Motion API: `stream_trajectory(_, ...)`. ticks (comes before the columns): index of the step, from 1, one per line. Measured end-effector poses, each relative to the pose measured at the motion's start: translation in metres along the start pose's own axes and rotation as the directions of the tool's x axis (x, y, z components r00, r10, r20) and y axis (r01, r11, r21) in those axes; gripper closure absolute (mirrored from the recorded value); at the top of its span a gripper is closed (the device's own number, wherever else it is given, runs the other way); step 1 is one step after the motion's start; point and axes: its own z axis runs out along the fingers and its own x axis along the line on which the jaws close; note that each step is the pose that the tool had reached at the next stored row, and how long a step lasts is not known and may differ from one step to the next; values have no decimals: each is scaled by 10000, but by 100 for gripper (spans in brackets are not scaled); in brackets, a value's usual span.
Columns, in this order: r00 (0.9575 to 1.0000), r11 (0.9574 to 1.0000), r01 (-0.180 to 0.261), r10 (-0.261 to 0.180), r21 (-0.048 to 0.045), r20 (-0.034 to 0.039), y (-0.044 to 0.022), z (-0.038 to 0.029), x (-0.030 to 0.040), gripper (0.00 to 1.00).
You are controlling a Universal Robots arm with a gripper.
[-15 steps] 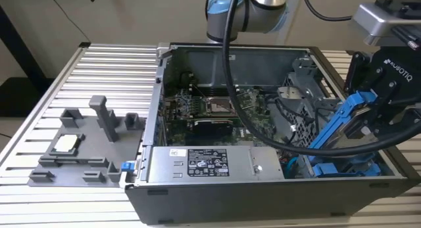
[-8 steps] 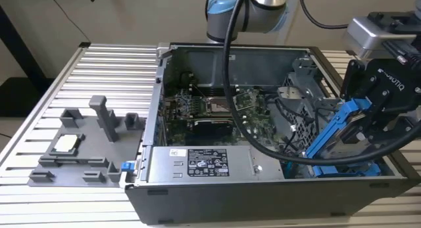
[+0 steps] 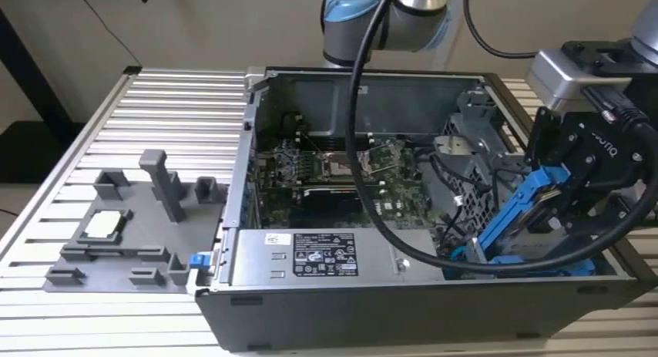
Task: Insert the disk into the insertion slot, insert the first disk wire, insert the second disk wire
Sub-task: 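Insert the disk into the insertion slot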
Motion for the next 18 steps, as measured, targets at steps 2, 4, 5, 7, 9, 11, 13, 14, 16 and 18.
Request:
stream_trajectory(2,10000,10000,0,0,0,-2,-2,36,1,67)
stream_trajectory(4,10000,10000,0,0,0,0,-3,73,1,67)
stream_trajectory(5,10000,10000,0,0,1,0,-4,91,2,67)
stream_trajectory(7,10000,10000,0,0,0,-1,-5,128,3,67)
stream_trajectory(9,10000,10000,0,0,0,-1,-7,164,3,67)
stream_trajectory(11,10000,10000,0,0,0,1,-8,200,4,67)
stream_trajectory(13,10000,10000,0,0,0,0,-9,226,5,67)
stream_trajectory(14,10000,10000,0,0,0,-2,-9,229,4,67)
stream_trajectory(16,10000,10000,0,0,1,-4,-9,230,5,67)
stream_trajectory(18,10000,10000,0,0,0,-1,-9,231,5,66)
